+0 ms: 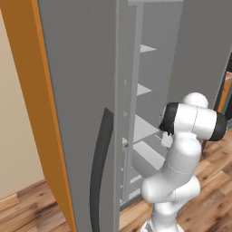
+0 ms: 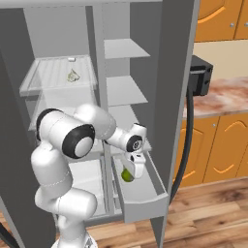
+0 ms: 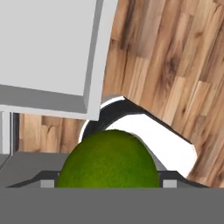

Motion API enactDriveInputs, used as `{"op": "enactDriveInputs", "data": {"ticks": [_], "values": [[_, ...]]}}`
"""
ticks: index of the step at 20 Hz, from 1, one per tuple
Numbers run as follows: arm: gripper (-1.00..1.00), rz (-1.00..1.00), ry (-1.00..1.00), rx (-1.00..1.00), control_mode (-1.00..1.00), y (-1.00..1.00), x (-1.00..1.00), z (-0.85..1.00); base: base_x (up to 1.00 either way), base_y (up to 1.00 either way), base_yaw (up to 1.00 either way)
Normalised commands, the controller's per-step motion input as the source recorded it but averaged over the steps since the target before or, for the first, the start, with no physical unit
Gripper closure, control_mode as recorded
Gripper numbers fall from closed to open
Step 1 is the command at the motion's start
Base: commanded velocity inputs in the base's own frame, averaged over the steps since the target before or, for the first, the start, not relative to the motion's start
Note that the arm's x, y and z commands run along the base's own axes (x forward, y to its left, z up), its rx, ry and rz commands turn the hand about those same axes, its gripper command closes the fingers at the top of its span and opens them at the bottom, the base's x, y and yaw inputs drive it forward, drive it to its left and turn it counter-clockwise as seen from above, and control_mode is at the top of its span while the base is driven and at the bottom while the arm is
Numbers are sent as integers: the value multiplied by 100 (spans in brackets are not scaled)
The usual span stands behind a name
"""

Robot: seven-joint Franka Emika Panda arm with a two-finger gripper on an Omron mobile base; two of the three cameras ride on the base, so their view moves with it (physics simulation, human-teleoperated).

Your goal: Take the lime and garlic from the fridge shelf and place them in the freezer drawer to begin freezing them.

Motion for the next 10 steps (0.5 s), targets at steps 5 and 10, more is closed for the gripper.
{"op": "enactDriveInputs", "data": {"ticks": [5,10], "values": [[100,0,0,-8,-100,-4,34,-57,0,0,0],[100,0,0,-7,-100,-11,20,-36,0,0,0]]}}
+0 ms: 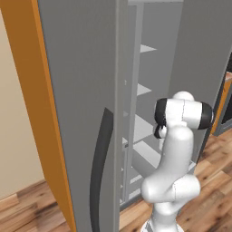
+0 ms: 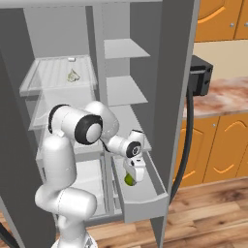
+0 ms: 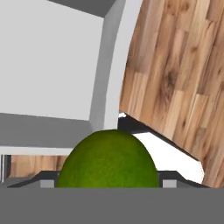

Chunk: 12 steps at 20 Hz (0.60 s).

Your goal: Take the lime and garlic from the fridge shelf and place them in the freezer drawer to begin freezing them.

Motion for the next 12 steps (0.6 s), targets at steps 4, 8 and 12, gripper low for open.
{"op": "enactDriveInputs", "data": {"ticks": [4,8,12], "values": [[100,0,0,-8,-100,-21,16,-34,0,0,0],[100,0,0,-7,-100,-23,30,-30,0,0,0],[100,0,0,-2,-100,-8,23,-29,0,0,0]]}}
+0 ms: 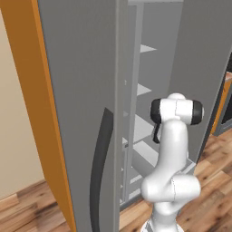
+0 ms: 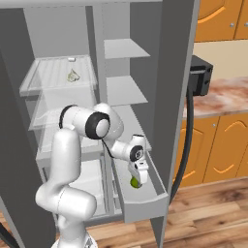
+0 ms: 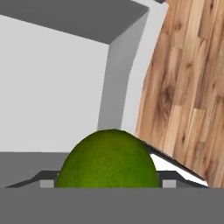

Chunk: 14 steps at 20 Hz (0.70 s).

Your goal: Take the lime and garlic from the fridge shelf and place them in the freezer drawer to begin freezing them.

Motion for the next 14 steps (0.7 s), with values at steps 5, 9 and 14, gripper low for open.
{"op": "enactDriveInputs", "data": {"ticks": [5,9,14], "values": [[100,0,0,0,-100,-5,25,-35,0,0,0],[100,0,0,0,-100,-17,33,-44,0,0,0],[100,0,0,0,-100,-16,33,-44,0,0,0]]}}
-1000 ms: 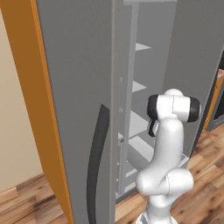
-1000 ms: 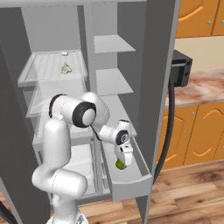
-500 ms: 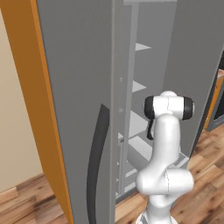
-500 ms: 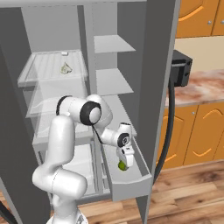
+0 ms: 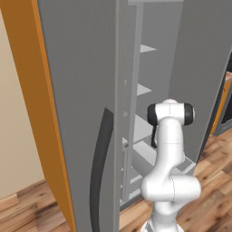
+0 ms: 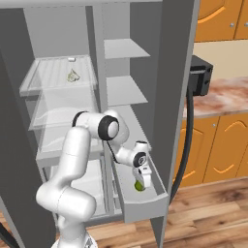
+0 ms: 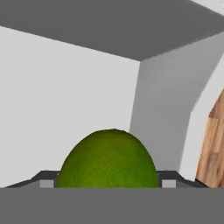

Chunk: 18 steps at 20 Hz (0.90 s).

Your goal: Take the lime and garlic from the fridge shelf and place them in the freezer drawer to begin freezing them.

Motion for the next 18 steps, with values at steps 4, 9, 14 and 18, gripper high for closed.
{"op": "enactDriveInputs", "data": {"ticks": [4,9,14,18], "values": [[100,0,0,0,-100,-16,29,-51,0,0,0],[100,0,0,-1,-100,-18,46,-56,0,0,0],[-100,0,0,-1,-100,-18,45,-57,0,0,0],[-100,0,-3,-1,-100,-7,26,-24,0,0,0]]}}
